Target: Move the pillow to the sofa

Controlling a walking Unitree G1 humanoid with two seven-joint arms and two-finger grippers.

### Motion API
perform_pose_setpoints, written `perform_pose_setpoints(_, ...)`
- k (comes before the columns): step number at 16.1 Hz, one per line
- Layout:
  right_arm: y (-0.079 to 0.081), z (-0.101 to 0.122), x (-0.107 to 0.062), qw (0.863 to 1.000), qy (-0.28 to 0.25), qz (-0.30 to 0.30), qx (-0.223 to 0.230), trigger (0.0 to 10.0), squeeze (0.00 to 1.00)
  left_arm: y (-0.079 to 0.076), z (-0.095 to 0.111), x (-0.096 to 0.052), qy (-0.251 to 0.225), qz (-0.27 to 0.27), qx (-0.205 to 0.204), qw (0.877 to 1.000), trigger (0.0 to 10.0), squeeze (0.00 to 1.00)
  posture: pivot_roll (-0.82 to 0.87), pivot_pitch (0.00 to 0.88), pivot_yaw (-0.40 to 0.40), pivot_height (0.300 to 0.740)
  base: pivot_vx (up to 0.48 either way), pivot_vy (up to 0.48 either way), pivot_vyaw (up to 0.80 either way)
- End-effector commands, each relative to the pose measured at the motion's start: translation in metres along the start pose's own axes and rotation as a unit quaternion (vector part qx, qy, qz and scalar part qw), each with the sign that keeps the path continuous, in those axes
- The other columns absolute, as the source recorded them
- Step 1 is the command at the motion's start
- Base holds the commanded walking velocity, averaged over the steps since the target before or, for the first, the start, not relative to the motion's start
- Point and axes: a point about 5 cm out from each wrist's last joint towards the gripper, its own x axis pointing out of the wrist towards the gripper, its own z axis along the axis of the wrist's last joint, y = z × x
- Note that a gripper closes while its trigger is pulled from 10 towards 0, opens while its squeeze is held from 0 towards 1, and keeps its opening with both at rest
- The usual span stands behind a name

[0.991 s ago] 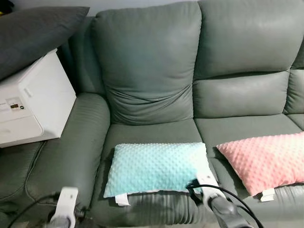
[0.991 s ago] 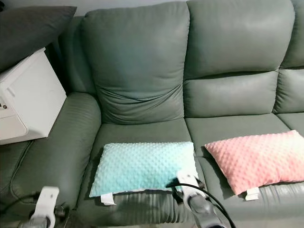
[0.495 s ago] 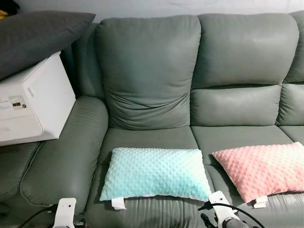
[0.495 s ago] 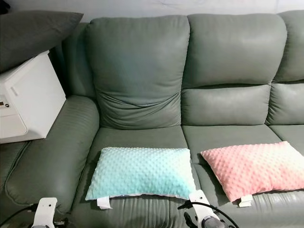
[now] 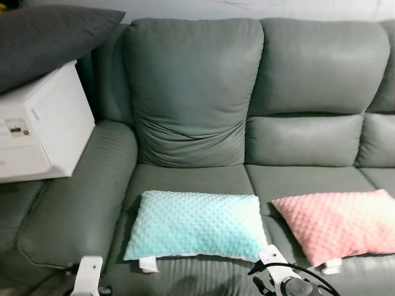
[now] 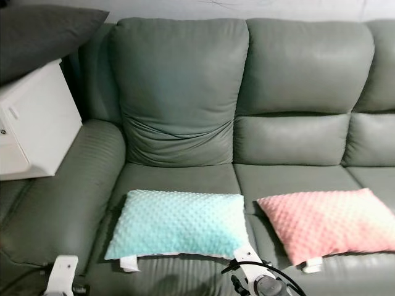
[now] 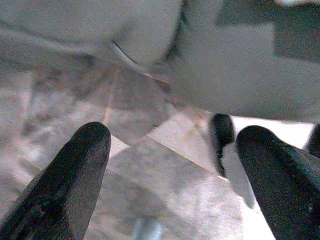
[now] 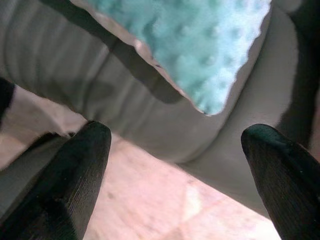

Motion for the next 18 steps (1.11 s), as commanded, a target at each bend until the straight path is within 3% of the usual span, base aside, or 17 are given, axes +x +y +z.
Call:
perform_pose_setpoints(1, -0.005, -0.001, -0.001, 1.000, 0.009, 0.004, -0.010, 10.0, 0.00, 0.000, -0.006, 0.000, 0.005, 0.005, -0.008, 1.000, 10.0, 0.00, -0.12, 0.000, -0.083, 0.740, 0.000, 0.000, 0.00)
perform_pose_setpoints(5, -0.015, -0.002, -0.003, 1.000, 0.015, -0.009, -0.015, 10.0, 0.00, -0.008, -0.036, -0.004, 0.040, -0.004, 0.006, 0.999, 10.0, 0.00, -0.12, 0.000, -0.093, 0.740, 0.000, 0.000, 0.00)
perform_pose_setpoints(7, -0.013, 0.000, -0.002, 1.000, 0.014, -0.018, 0.003, 10.0, 0.00, -0.002, -0.038, -0.005, 0.042, 0.001, 0.013, 0.999, 10.0, 0.00, -0.12, 0.000, -0.076, 0.740, 0.000, 0.000, 0.00)
perform_pose_setpoints(8, -0.011, -0.001, -0.001, 1.000, 0.016, -0.019, 0.007, 10.0, 0.00, -0.014, -0.037, -0.004, 0.039, -0.003, 0.019, 0.999, 10.0, 0.00, -0.12, 0.000, -0.072, 0.740, 0.000, 0.000, 0.00)
perform_pose_setpoints(12, -0.002, -0.007, 0.000, 0.999, 0.028, -0.014, 0.017, 10.0, 0.00, -0.028, -0.024, -0.003, 0.020, -0.019, -0.001, 1.000, 10.0, 0.00, -0.12, 0.000, -0.061, 0.740, 0.000, 0.000, 0.00)
perform_pose_setpoints(18, 0.001, -0.006, 0.000, 0.999, 0.030, -0.016, 0.013, 10.0, 0.00, -0.020, -0.030, -0.004, 0.021, -0.029, -0.007, 0.999, 10.0, 0.00, -0.13, 0.000, -0.052, 0.740, 0.000, 0.000, -0.35)
